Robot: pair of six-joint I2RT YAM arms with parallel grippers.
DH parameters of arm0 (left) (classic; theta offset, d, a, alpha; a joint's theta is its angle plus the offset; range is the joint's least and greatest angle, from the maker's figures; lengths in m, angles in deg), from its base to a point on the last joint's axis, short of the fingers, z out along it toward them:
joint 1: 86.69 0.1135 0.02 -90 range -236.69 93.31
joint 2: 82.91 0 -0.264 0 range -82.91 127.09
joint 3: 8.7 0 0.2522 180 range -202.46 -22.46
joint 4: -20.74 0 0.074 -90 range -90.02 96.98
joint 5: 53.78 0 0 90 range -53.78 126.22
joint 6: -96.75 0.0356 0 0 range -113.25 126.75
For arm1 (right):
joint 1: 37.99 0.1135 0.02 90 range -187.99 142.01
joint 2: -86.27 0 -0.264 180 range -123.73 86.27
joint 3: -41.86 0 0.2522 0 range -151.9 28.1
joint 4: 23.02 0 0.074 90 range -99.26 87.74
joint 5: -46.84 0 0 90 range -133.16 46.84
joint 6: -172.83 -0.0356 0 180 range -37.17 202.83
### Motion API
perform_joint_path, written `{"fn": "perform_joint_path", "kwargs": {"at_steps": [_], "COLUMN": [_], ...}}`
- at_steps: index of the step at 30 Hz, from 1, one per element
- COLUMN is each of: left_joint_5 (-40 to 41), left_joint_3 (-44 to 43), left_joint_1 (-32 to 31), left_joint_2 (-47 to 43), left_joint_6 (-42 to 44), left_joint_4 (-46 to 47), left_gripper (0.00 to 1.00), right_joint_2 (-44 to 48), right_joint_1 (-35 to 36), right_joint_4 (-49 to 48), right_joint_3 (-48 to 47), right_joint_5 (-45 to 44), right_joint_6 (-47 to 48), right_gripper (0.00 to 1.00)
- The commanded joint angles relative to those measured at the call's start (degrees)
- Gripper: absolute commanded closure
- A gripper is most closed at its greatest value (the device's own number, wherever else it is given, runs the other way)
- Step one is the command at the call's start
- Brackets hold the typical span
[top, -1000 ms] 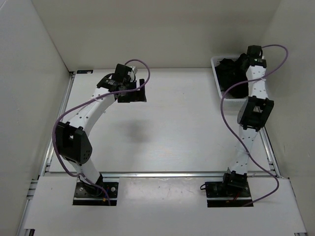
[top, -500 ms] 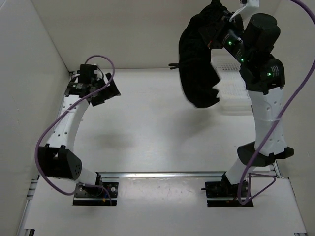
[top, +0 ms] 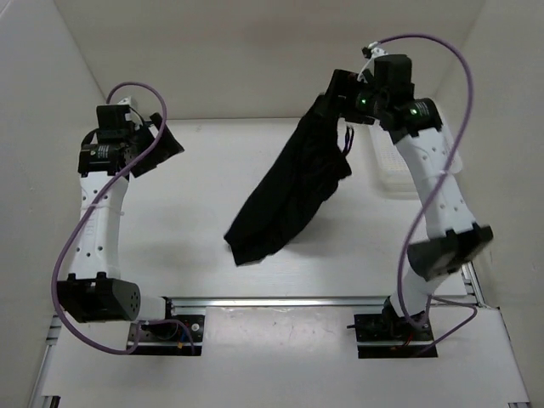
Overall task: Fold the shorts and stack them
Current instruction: Move the shorts to the center of the board, then flatten the shorts out
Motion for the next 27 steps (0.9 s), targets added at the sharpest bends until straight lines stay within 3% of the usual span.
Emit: {"fn": "perform_joint_path", "kwargs": {"at_steps": [1,3,6,8,9,10,11,13,14,15,16,17,18,19,24,27], "left_joint_5": [-1.3,-0.8,-1.4,-2.7,-2.7,-3.7,-3.7,-2.0,-1.3,-1.3,-1.3,-1.8,-2.4,-2.4,-1.8,-2.9], "left_joint_3": [0.9,3.0,9.5,14.6,16.0,18.5,19.7,23.7,25.4,27.1,30.4,31.9,33.0,34.3,35.0,35.5], "left_joint_1": [-1.8,-3.3,-4.8,-7.6,-10.3,-12.1,-14.0,-20.0,-21.8,-24.7,-25.9,-27.1,-28.2,-31.3,-34.4,-34.4], "left_joint_2": [1.2,1.2,-0.5,-0.5,-0.5,-0.5,-0.5,-0.5,-0.5,0.1,0.1,0.9,1.4,4.0,10.6,13.4], "left_joint_6": [2.4,2.4,1.8,0.6,0.6,0.0,-1.0,-4.4,-5.6,-6.8,-8.9,-10.2,-11.1,-12.5,-12.5,-12.5], "left_joint_4": [-2.0,-2.0,0.2,1.8,3.3,3.9,3.9,5.6,6.1,6.8,8.7,9.6,10.4,11.7,14.5,17.0], "left_gripper": [0.0,0.0,0.0,0.1,0.25,0.55,0.62,0.63,0.53,0.49,0.42,0.18,0.08,0.0,0.0,0.08], "right_joint_2": [-12.1,-12.4,-1.8,1.5,4.1,5.4,7.6,9.3,10.5,11.0,11.5,12.2,12.2,10.9,3.6,-2.0], "right_joint_1": [-4.3,-4.3,-4.3,-4.3,-4.3,-4.3,-4.3,-4.3,-3.8,-3.8,-3.8,-3.8,-3.8,-5.0,-6.1,-6.6], "right_joint_4": [11.8,12.6,4.6,2.9,1.8,1.2,1.2,-0.5,-1.2,-2.4,-3.2,-4.0,-4.8,-6.8,-8.8,-10.0], "right_joint_3": [-3.1,-0.6,13.3,18.7,23.6,26.2,28.9,37.3,39.9,45.0,47.4,49.5,52.5,53.9,51.2,47.5], "right_joint_5": [0.8,-4.7,-9.2,-12.4,-13.0,-13.0,-12.2,-10.2,-10.2,-8.0,-7.3,-6.5,-5.5,-2.7,-1.4,-3.0], "right_joint_6": [0.1,0.1,-1.4,-2.1,-2.1,-2.1,-2.9,-3.4,-3.9,-4.5,-4.5,-5.2,-5.2,-5.8,-5.1,-3.8], "right_gripper": [0.0,0.0,0.0,0.0,0.03,0.12,0.45,0.72,0.84,0.86,0.86,0.72,0.49,0.08,0.04,0.06]}}
